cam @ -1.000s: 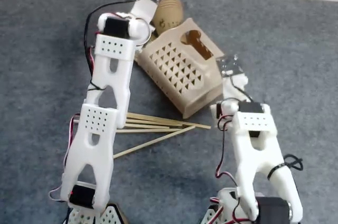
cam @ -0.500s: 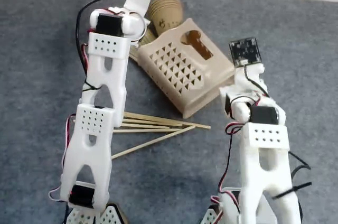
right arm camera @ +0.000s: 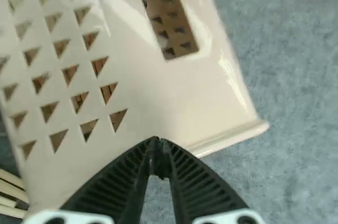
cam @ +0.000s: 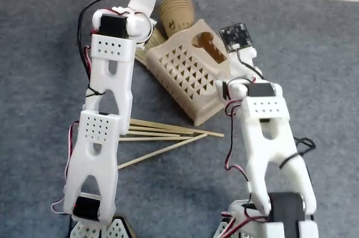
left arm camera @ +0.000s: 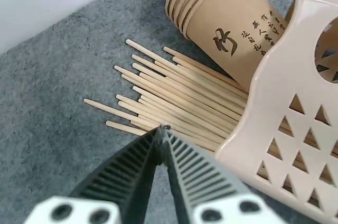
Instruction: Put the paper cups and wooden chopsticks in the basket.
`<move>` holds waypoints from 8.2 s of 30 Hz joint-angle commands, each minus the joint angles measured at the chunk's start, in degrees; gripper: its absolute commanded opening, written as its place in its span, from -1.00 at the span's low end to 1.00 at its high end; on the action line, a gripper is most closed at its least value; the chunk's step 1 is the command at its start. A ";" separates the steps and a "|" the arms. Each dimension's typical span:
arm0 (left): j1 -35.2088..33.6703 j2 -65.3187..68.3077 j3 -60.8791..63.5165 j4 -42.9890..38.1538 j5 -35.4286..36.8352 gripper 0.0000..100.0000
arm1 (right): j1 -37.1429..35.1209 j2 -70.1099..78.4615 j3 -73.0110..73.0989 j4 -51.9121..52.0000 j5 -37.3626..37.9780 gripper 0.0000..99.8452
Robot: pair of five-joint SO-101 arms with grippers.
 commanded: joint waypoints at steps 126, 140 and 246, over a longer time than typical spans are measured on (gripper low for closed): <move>5.85 -18.42 -2.86 7.12 35.87 -0.99 | 15.78 -21.05 46.55 -9.54 24.53 -0.99; 8.84 -32.48 -2.51 7.38 30.95 -0.99 | 15.78 -44.62 62.02 -13.85 22.95 -0.99; -3.65 -163.38 174.55 -33.41 12.31 -0.99 | 16.13 73.98 -113.10 30.64 -16.79 -0.44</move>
